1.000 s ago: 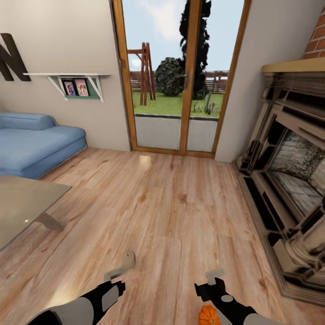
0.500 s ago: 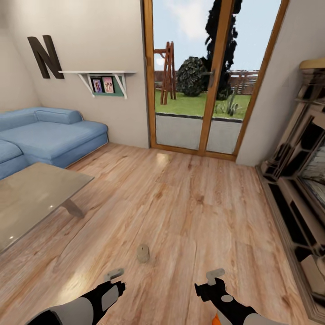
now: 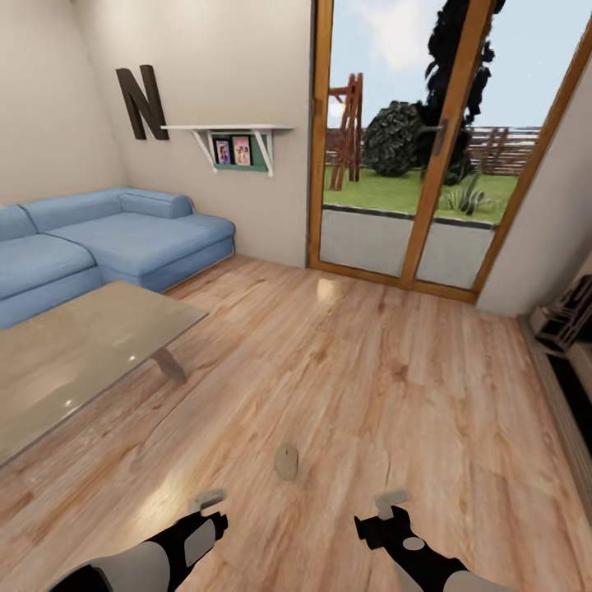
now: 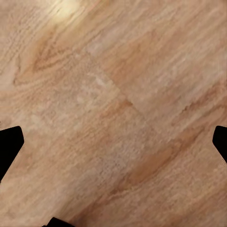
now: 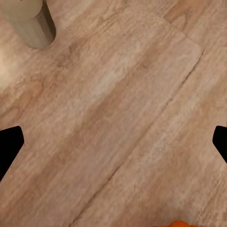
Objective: Place each of the two pumpkins and all three candles from the living room inside a cabinet in the living room (use any cabinet), then make sure every cabinet is closed, and position the cauldron so it is next to a table in the living room.
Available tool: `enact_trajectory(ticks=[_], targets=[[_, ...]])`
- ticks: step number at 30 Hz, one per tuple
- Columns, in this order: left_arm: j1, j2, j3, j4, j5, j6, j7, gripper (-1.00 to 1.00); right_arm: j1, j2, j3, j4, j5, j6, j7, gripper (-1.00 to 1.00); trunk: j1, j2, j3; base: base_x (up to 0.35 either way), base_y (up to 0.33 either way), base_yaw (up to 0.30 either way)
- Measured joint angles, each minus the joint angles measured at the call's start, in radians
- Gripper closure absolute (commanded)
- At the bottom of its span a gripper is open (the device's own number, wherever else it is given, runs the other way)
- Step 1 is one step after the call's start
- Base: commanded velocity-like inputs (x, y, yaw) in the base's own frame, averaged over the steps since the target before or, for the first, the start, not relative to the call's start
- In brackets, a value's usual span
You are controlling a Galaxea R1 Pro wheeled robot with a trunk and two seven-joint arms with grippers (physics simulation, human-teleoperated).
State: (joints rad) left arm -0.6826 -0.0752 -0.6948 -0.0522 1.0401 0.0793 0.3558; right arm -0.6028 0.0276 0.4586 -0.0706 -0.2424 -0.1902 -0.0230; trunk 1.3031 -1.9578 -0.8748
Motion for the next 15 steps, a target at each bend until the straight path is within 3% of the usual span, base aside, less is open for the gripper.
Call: enact_trajectory(ticks=[8, 15], targets=[[0.0, 0.0, 0.0, 0.0, 0.0, 0.0, 0.0, -1.0, 0.0, 0.0, 0.0, 0.0, 0.0, 0.0, 0.0, -1.0, 0.031, -0.056, -0.025, 0.325, 0.0, 0.287], [0.0, 0.0, 0.0, 0.0, 0.0, 0.0, 0.0, -1.0, 0.0, -0.003, 0.0, -0.001, -0.001, 0.006, 0.001, -1.0, 0.058, -0.105, -0.047, 0.329, 0.0, 0.073]])
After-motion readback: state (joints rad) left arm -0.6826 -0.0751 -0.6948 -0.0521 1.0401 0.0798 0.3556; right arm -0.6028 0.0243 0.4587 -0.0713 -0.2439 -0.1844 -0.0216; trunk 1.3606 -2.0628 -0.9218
